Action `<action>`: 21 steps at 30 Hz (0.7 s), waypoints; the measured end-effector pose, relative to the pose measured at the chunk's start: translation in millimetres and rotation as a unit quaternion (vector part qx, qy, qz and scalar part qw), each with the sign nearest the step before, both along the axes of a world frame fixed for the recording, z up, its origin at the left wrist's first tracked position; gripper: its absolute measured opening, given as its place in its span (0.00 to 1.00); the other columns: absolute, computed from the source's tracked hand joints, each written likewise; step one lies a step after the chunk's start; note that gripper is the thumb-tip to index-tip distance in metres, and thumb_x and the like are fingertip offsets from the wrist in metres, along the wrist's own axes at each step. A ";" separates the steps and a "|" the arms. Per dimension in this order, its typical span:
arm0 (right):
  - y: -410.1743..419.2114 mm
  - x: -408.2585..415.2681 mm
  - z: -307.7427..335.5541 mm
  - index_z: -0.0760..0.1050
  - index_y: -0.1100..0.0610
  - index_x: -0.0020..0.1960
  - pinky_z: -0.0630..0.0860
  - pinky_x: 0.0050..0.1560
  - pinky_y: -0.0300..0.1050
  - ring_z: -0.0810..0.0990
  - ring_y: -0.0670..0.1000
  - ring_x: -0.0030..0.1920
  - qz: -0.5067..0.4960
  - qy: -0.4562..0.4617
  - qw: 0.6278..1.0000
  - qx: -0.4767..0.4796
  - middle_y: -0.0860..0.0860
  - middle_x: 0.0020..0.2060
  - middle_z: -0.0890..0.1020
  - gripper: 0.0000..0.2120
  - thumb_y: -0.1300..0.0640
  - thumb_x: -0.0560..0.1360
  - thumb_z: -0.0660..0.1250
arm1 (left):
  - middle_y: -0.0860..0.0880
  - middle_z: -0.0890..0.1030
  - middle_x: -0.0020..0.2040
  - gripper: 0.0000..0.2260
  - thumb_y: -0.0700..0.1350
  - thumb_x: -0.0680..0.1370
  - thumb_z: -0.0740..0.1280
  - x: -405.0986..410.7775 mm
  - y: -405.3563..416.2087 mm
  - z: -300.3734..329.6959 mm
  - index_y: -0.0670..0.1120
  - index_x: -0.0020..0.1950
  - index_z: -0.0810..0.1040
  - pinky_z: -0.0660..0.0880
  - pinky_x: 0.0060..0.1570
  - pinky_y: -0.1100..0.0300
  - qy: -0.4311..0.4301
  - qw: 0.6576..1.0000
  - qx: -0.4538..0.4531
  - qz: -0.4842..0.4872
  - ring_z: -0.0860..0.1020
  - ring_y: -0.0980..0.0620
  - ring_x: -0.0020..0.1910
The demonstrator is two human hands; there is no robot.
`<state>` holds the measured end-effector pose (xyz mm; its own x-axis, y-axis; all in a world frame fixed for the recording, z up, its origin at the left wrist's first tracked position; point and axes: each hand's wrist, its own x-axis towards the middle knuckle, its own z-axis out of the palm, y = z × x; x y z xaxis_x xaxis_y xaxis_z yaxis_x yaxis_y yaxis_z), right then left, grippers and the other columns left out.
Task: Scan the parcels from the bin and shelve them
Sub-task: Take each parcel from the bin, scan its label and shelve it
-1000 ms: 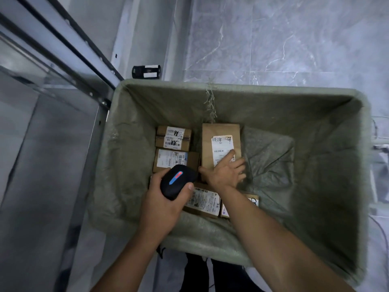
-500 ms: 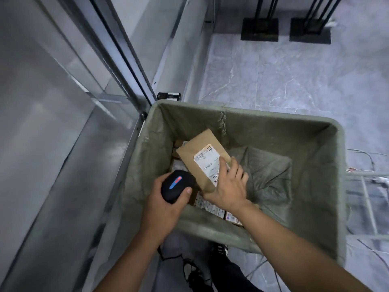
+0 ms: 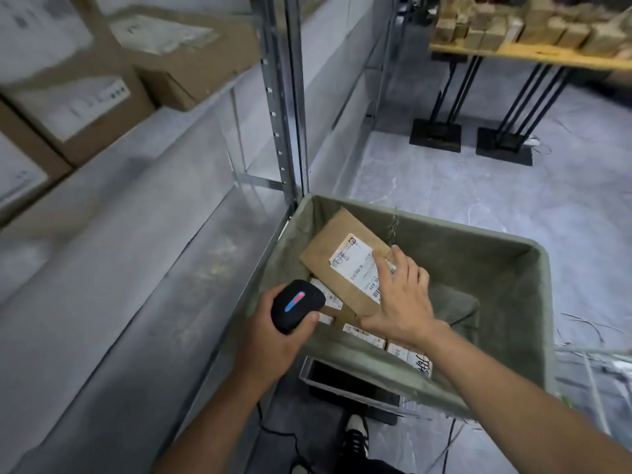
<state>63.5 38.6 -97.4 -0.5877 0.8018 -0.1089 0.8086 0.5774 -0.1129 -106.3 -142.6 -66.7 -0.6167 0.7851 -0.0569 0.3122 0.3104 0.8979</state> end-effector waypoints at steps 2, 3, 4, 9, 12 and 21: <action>-12.2 -4.4 11.4 0.46 0.52 0.80 0.55 0.73 0.61 0.53 0.63 0.76 0.031 -0.010 0.999 0.011 0.63 0.79 0.49 0.64 0.28 0.55 0.72 | 0.61 0.82 0.54 0.24 0.49 0.72 0.80 -2.8 -13.3 5.3 0.58 0.64 0.74 0.74 0.44 0.75 0.009 1.000 0.013 -0.009 0.80 0.68 0.49; -18.2 -6.9 16.7 0.45 0.52 0.80 0.55 0.74 0.61 0.52 0.63 0.77 0.049 -0.016 0.999 0.018 0.63 0.79 0.48 0.64 0.27 0.56 0.71 | 0.60 0.82 0.54 0.24 0.49 0.72 0.80 -4.0 -19.7 8.0 0.60 0.64 0.74 0.75 0.44 0.74 0.013 1.000 0.018 -0.015 0.80 0.67 0.50; -24.0 -9.4 20.9 0.44 0.53 0.81 0.54 0.74 0.61 0.51 0.64 0.77 0.067 -0.022 0.997 0.027 0.63 0.79 0.48 0.64 0.27 0.57 0.69 | 0.60 0.82 0.53 0.24 0.48 0.72 0.80 -5.0 -26.1 10.5 0.62 0.62 0.74 0.76 0.44 0.73 0.017 0.999 0.023 -0.020 0.80 0.67 0.49; -45.8 -20.6 41.4 0.52 0.54 0.80 0.59 0.72 0.63 0.57 0.66 0.76 0.138 -0.034 0.987 0.069 0.65 0.77 0.54 0.62 0.27 0.55 0.69 | 0.64 0.81 0.53 0.27 0.50 0.71 0.81 -10.9 -53.8 18.3 0.68 0.60 0.71 0.76 0.44 0.72 0.057 0.997 0.031 -0.030 0.80 0.67 0.51; -48.4 -24.9 50.0 0.51 0.54 0.80 0.59 0.72 0.63 0.57 0.65 0.75 0.182 -0.050 0.978 0.085 0.65 0.77 0.54 0.61 0.26 0.56 0.67 | 0.65 0.80 0.54 0.28 0.53 0.70 0.81 -15.1 -68.0 22.7 0.68 0.63 0.71 0.77 0.45 0.73 0.076 0.996 0.024 -0.030 0.80 0.68 0.52; -38.5 -43.5 59.2 0.50 0.55 0.82 0.55 0.74 0.63 0.56 0.66 0.76 0.334 -0.088 0.933 0.104 0.66 0.77 0.55 0.62 0.24 0.57 0.63 | 0.62 0.83 0.53 0.32 0.67 0.66 0.73 -9.1 -99.3 31.4 0.65 0.68 0.67 0.78 0.45 0.69 0.166 0.985 -0.041 0.028 0.82 0.62 0.47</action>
<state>20.1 0.2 -38.1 -0.9512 0.2775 -0.1350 0.2558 0.9537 0.1581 -115.4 -241.8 -35.3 -0.6538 0.7510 0.0924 0.5646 0.4029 0.7204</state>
